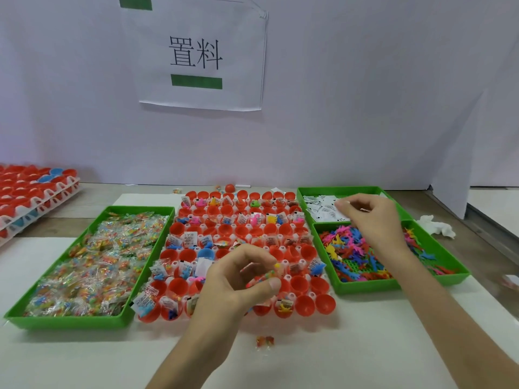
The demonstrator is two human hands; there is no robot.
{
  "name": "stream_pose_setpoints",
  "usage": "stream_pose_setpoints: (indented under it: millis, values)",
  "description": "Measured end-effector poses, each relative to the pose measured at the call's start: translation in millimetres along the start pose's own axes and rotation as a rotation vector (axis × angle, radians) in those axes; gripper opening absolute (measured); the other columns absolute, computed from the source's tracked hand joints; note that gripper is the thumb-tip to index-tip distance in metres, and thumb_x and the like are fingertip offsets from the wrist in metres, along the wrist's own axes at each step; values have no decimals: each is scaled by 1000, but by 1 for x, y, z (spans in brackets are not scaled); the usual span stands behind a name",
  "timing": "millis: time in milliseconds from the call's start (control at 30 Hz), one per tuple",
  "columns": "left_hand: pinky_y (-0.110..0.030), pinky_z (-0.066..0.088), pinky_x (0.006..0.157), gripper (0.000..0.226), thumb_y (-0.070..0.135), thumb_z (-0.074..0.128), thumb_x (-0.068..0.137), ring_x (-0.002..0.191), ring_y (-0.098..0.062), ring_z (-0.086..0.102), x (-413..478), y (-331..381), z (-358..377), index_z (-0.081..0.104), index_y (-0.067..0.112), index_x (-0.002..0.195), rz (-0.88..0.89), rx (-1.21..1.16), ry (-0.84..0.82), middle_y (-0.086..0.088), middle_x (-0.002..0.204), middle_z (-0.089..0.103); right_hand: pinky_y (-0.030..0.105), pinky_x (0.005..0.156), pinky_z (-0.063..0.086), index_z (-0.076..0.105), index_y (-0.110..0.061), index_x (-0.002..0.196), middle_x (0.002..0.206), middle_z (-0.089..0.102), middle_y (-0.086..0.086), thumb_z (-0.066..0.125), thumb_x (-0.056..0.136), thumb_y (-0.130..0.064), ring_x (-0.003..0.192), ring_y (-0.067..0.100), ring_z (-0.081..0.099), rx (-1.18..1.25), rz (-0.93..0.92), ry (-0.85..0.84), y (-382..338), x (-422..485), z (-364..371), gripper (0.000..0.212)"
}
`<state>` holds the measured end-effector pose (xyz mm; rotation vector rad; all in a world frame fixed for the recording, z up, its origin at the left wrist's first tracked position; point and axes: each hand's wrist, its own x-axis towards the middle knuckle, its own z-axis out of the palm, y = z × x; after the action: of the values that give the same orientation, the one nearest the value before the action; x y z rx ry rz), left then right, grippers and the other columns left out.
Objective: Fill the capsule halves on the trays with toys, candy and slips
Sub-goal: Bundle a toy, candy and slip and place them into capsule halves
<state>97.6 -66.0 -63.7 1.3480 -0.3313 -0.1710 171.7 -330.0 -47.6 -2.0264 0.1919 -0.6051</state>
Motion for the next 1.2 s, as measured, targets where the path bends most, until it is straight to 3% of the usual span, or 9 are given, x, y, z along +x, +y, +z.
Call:
stream_pose_setpoints:
  millis: [200,367,467,567,700,833,900,1033,1200]
  values:
    - [-21,56,71,28,6,87,66,93,-17,73,0,-1,1,72,20,85,-24,-32,8,0,93,74,18,61,52,78,-19,84,75,73,3,79,73,-22,65,9,66,467,-18,-381,-40,-79,8,11]
    - [-25,56,72,27,7,83,65,93,-22,70,1,-5,1,70,16,88,2,10,-14,-6,92,71,23,60,54,71,-18,75,73,71,5,81,74,-15,69,16,68,577,-69,-572,-53,-99,16,11]
    - [-27,56,73,27,8,83,65,96,-27,68,0,-6,2,70,15,88,21,35,-23,-11,92,70,24,65,54,71,-17,76,75,70,4,83,76,-16,71,17,68,547,-74,-582,-55,-104,19,12]
    - [-27,55,75,25,9,82,66,95,-24,69,-1,-7,5,71,19,86,44,72,-27,-8,90,70,38,70,55,70,-15,76,77,70,8,85,75,-18,73,25,66,468,-62,-546,-53,-107,25,14]
    - [-28,58,66,33,7,80,66,82,-14,70,-3,-5,9,70,26,91,112,181,7,6,80,66,29,66,56,70,-19,75,76,72,5,84,77,-8,70,19,69,434,-67,-548,-50,-109,31,17]
    - [-46,61,64,43,3,84,68,73,-16,62,-3,-6,10,69,27,100,132,314,67,4,78,56,24,67,56,70,-16,76,75,73,5,84,77,-6,72,19,72,418,-124,-497,-49,-109,31,18]
    - [-36,61,66,43,2,85,71,75,-15,66,-3,-5,8,69,30,100,129,332,46,4,82,63,26,68,57,70,-17,77,76,73,4,83,78,-6,73,19,72,414,-162,-481,-49,-109,30,18]
    - [-26,57,72,36,29,83,71,90,-18,71,-4,0,5,70,29,104,9,160,-40,-1,99,72,34,73,60,70,-19,80,80,73,6,81,79,-6,78,23,73,454,-167,-489,-50,-104,22,17]
    - [-21,56,72,18,27,82,73,89,-17,72,-3,3,6,74,27,89,9,123,-20,-2,92,74,34,74,61,71,-19,84,84,73,7,82,77,-12,81,24,73,428,-185,-547,-49,-100,13,14]
